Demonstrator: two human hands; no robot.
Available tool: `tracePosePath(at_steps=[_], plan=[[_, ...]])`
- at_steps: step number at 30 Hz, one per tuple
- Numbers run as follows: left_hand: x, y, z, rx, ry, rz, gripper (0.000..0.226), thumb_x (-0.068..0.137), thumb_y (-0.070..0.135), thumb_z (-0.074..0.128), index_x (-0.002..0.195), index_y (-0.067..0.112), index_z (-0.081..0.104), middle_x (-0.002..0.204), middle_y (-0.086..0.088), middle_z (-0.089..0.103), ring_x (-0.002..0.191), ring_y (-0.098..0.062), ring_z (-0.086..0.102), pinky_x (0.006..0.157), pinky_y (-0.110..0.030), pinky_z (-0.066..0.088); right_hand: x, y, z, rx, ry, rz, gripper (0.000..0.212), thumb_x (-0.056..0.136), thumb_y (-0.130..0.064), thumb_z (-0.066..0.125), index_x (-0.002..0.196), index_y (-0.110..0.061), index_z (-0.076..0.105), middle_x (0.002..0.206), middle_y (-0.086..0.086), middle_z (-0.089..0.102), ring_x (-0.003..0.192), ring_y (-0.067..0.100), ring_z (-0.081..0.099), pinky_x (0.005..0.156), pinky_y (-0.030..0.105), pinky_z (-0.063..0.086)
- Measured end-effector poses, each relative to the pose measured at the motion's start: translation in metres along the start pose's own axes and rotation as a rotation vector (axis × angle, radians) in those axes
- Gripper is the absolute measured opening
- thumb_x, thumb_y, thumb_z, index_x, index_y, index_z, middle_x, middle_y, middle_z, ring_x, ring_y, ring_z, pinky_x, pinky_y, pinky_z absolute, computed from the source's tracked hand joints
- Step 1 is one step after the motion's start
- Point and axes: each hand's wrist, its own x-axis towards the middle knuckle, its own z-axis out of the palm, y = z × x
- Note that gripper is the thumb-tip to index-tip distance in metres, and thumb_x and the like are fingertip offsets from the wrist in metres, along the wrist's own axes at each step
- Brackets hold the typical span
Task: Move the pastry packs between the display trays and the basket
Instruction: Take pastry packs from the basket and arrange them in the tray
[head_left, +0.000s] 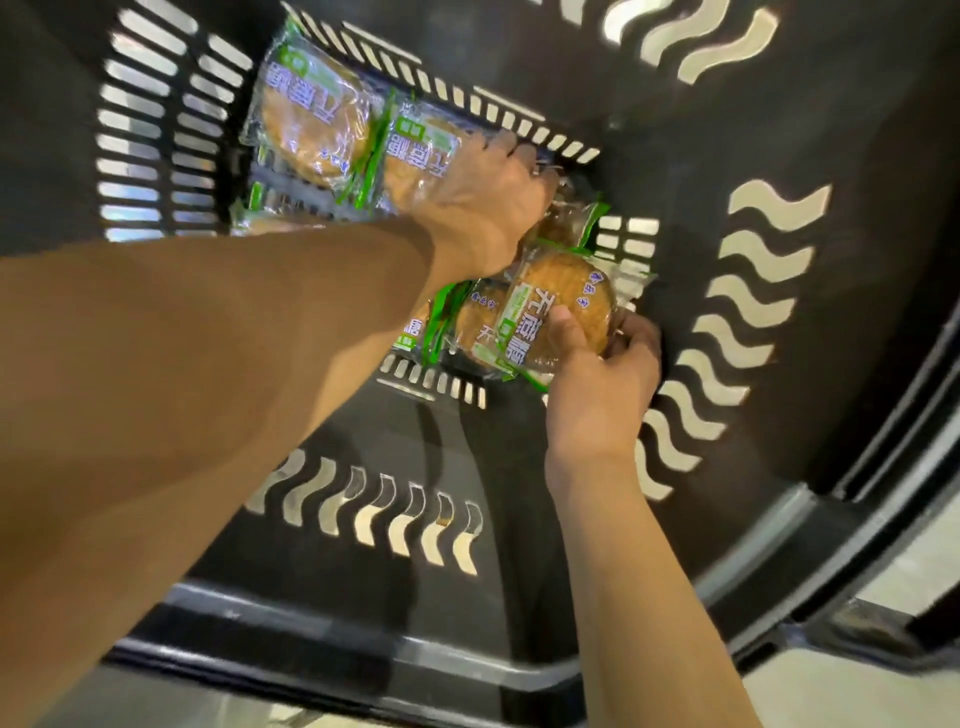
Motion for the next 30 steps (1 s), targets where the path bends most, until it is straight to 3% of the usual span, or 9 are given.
tracePosePath(at_steps=[3,7,11,15,18,21,23,27,30], plan=[[-0.032,-0.011,-0.005,-0.424,0.0,-0.125,0.042,0.092,0.016,0.066,0.129,0.014,0.047,0.123,-0.011,0.05,0.11,-0.032,0.054,0.091,-0.048,0.049,-0.011,-0.011,-0.008,0.066,-0.035,0.004,0.029,0.089,-0.015,0.075,0.101,-0.032,0.054,0.106,0.0,0.07,0.096,0.015,0.07,0.088,0.034,0.058],[-0.112,-0.046,-0.031,-0.926,0.116,-0.273,0.035,0.094,0.029,0.07,0.113,0.019,0.042,0.1,-0.001,0.058,0.088,-0.023,0.059,0.074,-0.04,0.048,-0.05,-0.048,-0.033,-0.032,-0.134,-0.094,0.029,0.089,-0.013,0.075,0.102,-0.026,0.052,0.097,0.001,0.071,0.087,0.013,0.07,0.08,0.03,0.057],[-0.225,-0.085,-0.096,-1.247,0.23,-0.332,0.038,0.086,0.036,0.078,0.1,0.026,0.045,0.086,0.006,0.062,0.079,-0.019,0.06,0.08,-0.046,0.052,-0.126,-0.11,-0.072,-0.114,-0.229,-0.225,0.028,0.088,-0.01,0.076,0.104,-0.02,0.055,0.101,0.01,0.072,0.092,0.024,0.07,0.078,0.034,0.06],[-0.36,-0.123,-0.195,-1.402,0.384,-0.284,0.04,0.07,0.054,0.078,0.099,0.042,0.054,0.089,0.012,0.069,0.084,-0.017,0.067,0.085,-0.05,0.056,-0.247,-0.196,-0.109,-0.072,-0.265,-0.372,0.028,0.09,-0.004,0.073,0.107,-0.017,0.054,0.096,0.003,0.072,0.085,0.013,0.07,0.075,0.027,0.059],[-0.461,-0.147,-0.273,-1.513,0.584,-0.271,0.039,0.069,0.046,0.081,0.1,0.05,0.058,0.1,0.007,0.074,0.095,-0.017,0.071,0.088,-0.044,0.058,-0.348,-0.253,-0.124,-0.021,-0.348,-0.477,0.029,0.09,-0.002,0.072,0.111,-0.013,0.055,0.098,0.004,0.072,0.083,0.01,0.069,0.071,0.026,0.06],[-0.554,-0.163,-0.343,-1.5,0.782,-0.263,0.044,0.076,0.029,0.087,0.108,0.042,0.059,0.1,0.012,0.073,0.094,-0.007,0.069,0.082,-0.027,0.055,-0.443,-0.302,-0.135,0.007,-0.449,-0.596,0.033,0.09,-0.001,0.071,0.119,-0.007,0.055,0.101,0.005,0.072,0.083,0.007,0.07,0.071,0.025,0.058],[-0.61,-0.172,-0.376,-1.486,0.876,-0.28,0.044,0.08,0.019,0.085,0.111,0.036,0.058,0.102,0.009,0.073,0.094,-0.006,0.07,0.08,-0.024,0.055,-0.499,-0.327,-0.14,0.038,-0.512,-0.672,0.033,0.09,-0.003,0.071,0.119,-0.011,0.056,0.1,0.006,0.073,0.083,0.01,0.07,0.067,0.023,0.057],[-0.705,-0.19,-0.416,-1.43,1.07,-0.268,0.048,0.08,0.018,0.085,0.12,0.029,0.059,0.109,-0.001,0.072,0.099,-0.018,0.071,0.084,-0.036,0.058,-0.589,-0.363,-0.14,0.078,-0.615,-0.821,0.036,0.091,-0.005,0.07,0.122,-0.014,0.054,0.094,0.008,0.075,0.077,0.014,0.071,0.063,0.025,0.057],[-0.754,-0.209,-0.425,-1.428,1.166,-0.285,0.053,0.082,0.013,0.083,0.127,0.023,0.056,0.111,0.002,0.072,0.102,-0.015,0.07,0.09,-0.039,0.058,-0.642,-0.379,-0.129,0.068,-0.632,-0.942,0.038,0.09,-0.005,0.072,0.117,-0.026,0.056,0.095,0.004,0.076,0.079,0.013,0.072,0.066,0.023,0.056]])
